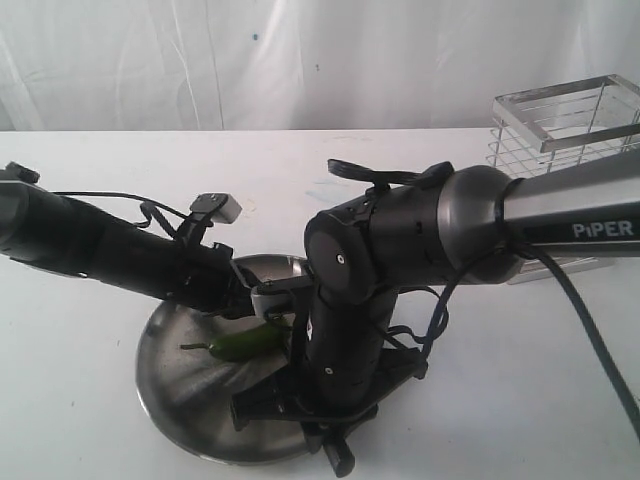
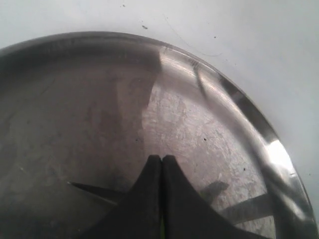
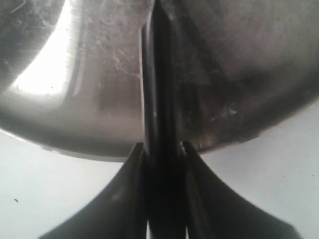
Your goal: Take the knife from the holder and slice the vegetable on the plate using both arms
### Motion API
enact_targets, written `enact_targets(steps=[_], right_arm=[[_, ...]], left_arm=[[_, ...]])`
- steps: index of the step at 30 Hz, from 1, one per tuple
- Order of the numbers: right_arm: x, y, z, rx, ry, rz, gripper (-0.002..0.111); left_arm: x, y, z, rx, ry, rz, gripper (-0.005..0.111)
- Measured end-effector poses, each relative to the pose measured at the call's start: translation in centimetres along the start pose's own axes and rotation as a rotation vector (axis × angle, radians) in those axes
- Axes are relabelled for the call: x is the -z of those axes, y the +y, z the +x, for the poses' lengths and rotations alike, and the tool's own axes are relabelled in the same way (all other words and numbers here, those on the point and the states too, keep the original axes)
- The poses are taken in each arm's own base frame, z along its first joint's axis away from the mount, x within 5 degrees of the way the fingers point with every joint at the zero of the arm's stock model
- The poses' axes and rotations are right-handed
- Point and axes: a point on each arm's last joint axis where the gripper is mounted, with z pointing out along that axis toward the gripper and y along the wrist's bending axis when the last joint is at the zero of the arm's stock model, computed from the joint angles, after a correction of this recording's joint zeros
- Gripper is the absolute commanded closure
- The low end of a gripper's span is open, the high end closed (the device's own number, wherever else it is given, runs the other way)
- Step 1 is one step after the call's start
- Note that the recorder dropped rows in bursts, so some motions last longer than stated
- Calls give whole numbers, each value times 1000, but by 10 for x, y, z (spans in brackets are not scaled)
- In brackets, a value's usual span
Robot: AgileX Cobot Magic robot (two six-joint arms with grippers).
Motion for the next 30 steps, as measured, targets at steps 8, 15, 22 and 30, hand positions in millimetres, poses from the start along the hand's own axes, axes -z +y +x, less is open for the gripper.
enact_targets(steps=[8,15,22,30], right_arm=[[0,1,1,9,3,1,108],[0,1,1,14,5,3,108],[0,1,2,15,11,9,108],[2,-1,7,52,44,60,108]], left_arm=[[3,-1,10,52,5,-28,107],[4,-2,16,103,0,-38,107],[6,-3,20,171,-7,-37,107],[8,-7,26,329,34,3,107]])
